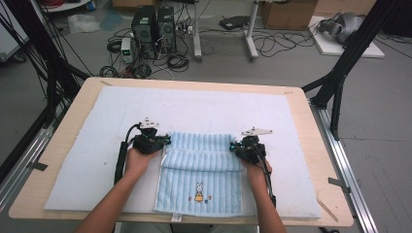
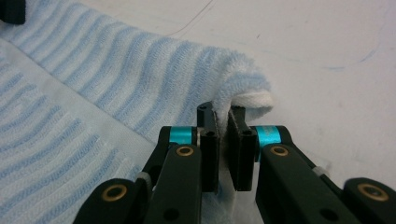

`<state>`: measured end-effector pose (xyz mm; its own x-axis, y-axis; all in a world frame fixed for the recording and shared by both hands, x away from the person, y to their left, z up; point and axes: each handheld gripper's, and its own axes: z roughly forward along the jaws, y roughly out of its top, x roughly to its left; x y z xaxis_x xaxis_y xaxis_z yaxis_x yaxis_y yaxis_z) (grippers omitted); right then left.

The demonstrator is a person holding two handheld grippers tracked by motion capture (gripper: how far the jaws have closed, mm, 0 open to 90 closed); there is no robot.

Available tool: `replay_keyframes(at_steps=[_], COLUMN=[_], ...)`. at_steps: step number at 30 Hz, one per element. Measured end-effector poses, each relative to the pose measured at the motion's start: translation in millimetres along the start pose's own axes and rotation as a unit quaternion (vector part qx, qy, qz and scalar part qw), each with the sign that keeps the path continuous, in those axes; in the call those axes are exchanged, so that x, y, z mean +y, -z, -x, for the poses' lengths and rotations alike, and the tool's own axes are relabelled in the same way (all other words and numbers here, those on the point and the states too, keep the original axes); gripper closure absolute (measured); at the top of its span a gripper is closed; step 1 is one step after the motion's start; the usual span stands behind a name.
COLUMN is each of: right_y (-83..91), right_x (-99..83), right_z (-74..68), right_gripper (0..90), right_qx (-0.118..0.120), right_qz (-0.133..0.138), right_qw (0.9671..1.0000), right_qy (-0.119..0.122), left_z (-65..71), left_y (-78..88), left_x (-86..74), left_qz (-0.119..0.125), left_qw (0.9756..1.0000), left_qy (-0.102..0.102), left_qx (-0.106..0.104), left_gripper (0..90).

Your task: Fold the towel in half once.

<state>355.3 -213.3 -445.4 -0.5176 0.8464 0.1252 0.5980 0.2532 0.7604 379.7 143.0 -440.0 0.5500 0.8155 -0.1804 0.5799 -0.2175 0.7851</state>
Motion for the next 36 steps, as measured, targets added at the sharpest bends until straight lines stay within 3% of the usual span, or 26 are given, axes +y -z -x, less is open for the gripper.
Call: replay_keyframes(at_steps=[6,11,13,20,21,23,25,28,30,33,36], right_y=[-10.4,-19.8,-22.1,-30.9,-32.1,-33.4,-31.9,-24.9,-18.8,-10.7,-4.4], right_x=[16.2,28.3,32.7,40.0,39.5,38.4,38.4,40.0,40.7,40.3,37.5], right_z=[8.3,12.0,12.8,14.2,14.2,14.9,15.2,16.8,17.7,18.8,20.1], right_gripper=[84.8,84.8,84.7,84.7,84.7,82.8,72.7,60.4,58.5,58.7,59.3], right_qx=[-0.019,-0.037,-0.041,-0.052,-0.052,-0.053,-0.054,-0.054,-0.047,-0.038,-0.03], right_qz=[0.013,0.022,0.023,0.019,0.015,0.011,0.013,0.031,0.04,0.05,0.053], right_qw=[0.9997,0.9991,0.9989,0.9985,0.9985,0.9986,0.9984,0.998,0.998,0.998,0.9981], right_qy=[0.003,0.001,0.002,0.005,0.005,-0.002,-0.007,-0.012,-0.016,-0.01,-0.007], left_z=[-15.2,-23.3,-25.9,-29.5,-29.9,-33.2,-36.5,-38.0,-35.1,-28.9,-22.5], left_y=[-11.6,-19.2,-20.3,-24.9,-24.9,-22.6,-17.4,-5.5,1.0,3.8,-0.5], left_x=[12.4,22.4,23.9,23.0,22.9,22.8,23.0,23.4,22.4,20.9,18.9], left_qz=[0.028,0.026,0.037,0.027,0.024,0.02,0.025,0.04,0.061,0.066,0.058], left_qw=[0.9996,0.9996,0.9992,0.9996,0.9997,0.9995,0.999,0.9986,0.9979,0.9973,0.9972], left_qy=[0.0,-0.01,-0.011,-0.004,0.001,0.017,0.029,0.032,0.024,0.008,-0.008], left_qx=[-0.005,-0.001,0.0,0.004,0.01,0.02,0.024,0.012,0.001,-0.031,-0.046], left_gripper=[85.7,85.4,85.3,84.3,81.6,68.1,59.0,58.6,59.2,60.3,60.5])
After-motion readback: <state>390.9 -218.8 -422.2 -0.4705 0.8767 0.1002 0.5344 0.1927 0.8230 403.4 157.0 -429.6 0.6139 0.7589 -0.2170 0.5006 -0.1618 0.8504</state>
